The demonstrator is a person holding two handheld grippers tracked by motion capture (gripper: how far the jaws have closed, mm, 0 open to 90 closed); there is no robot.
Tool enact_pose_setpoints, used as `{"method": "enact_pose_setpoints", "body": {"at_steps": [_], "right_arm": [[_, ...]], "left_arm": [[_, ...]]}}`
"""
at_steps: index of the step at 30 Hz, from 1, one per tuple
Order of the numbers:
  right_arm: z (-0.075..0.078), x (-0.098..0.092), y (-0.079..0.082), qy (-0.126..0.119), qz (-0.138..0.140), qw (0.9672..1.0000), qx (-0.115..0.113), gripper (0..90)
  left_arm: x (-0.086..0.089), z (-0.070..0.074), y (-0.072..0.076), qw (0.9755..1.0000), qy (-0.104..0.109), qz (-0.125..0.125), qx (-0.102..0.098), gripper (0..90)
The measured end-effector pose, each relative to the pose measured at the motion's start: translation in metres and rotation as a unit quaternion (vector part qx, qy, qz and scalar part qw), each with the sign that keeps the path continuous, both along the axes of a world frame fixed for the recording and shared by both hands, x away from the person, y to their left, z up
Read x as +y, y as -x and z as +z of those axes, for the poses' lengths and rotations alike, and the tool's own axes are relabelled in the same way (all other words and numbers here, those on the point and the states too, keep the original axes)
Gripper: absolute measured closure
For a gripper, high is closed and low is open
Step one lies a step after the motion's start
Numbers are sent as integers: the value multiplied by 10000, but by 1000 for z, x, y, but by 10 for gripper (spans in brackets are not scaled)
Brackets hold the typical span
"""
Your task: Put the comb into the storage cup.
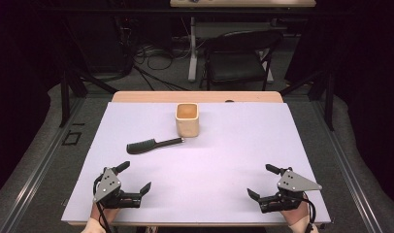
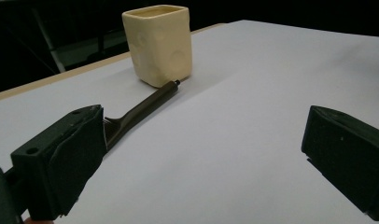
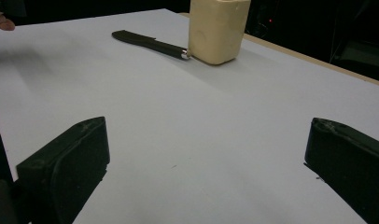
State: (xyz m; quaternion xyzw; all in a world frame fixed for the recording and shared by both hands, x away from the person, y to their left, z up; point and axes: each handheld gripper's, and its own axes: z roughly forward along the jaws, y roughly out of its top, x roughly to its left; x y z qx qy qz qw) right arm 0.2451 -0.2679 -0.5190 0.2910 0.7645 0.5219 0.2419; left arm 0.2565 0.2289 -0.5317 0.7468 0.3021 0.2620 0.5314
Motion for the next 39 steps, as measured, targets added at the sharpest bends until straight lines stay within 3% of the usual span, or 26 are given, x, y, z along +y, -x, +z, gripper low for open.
{"method": "enact_pose_setpoints", "body": {"at_steps": [15, 21, 25, 30, 39], "right_arm": [[0, 1, -1, 45, -14, 10000, 30, 0], [-1, 2, -1, 60, -9, 10000, 62, 0], [-2, 3, -1, 57, 9, 10000, 66, 0], [-2, 4, -2, 91, 13, 9999, 84, 0], [-3, 6, -2, 128, -15, 9999, 115, 0]], "left_arm": [[-4, 4, -7, 9997, -73, 119, 200, 1], [-6, 6, -11, 9997, -44, 131, 182, 1], [-11, 7, -17, 9996, 47, 157, 220, 1], [-17, 8, -23, 9996, 10, 159, 250, 1], [-21, 9, -44, 9988, 60, 405, 271, 1]]}}
